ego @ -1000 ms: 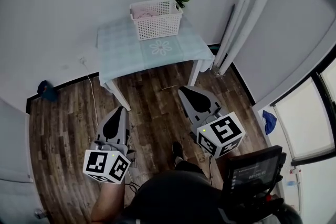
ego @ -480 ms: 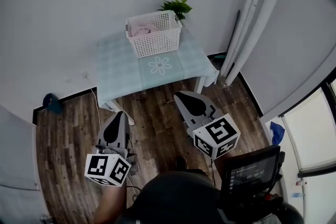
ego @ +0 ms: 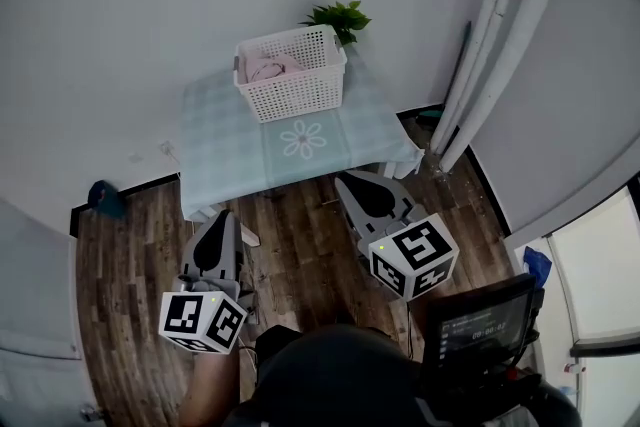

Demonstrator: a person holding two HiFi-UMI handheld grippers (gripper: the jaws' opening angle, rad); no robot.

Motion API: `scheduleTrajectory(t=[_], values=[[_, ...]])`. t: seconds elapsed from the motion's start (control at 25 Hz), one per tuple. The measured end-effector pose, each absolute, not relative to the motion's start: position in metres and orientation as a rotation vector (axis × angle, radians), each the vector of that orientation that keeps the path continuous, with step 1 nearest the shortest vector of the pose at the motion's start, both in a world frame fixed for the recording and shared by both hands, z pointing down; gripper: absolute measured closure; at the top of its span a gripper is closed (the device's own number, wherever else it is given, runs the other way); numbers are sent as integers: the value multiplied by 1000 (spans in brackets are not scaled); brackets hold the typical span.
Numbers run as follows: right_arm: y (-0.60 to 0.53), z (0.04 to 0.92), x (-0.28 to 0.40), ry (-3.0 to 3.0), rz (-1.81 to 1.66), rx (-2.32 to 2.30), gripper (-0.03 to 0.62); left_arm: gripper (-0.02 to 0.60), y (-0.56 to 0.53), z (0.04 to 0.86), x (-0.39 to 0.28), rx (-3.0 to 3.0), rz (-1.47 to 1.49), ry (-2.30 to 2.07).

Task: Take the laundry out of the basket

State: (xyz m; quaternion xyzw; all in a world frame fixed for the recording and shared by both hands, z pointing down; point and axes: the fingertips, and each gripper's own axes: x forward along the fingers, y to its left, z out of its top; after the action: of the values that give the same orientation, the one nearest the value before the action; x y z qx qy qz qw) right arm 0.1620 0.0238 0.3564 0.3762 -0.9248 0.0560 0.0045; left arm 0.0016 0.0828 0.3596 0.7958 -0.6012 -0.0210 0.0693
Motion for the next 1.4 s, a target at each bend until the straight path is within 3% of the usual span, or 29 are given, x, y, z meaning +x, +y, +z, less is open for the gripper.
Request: scheduleTrajectory(t=[0.52,1.4], values=[[-56,367,130,-2873,229,1174,576,572,1,377,-32,2332,-67,-1813],[-180,350,14,-2789,159,1231,576,572,-142,369,-140,2403,-116,-1669]])
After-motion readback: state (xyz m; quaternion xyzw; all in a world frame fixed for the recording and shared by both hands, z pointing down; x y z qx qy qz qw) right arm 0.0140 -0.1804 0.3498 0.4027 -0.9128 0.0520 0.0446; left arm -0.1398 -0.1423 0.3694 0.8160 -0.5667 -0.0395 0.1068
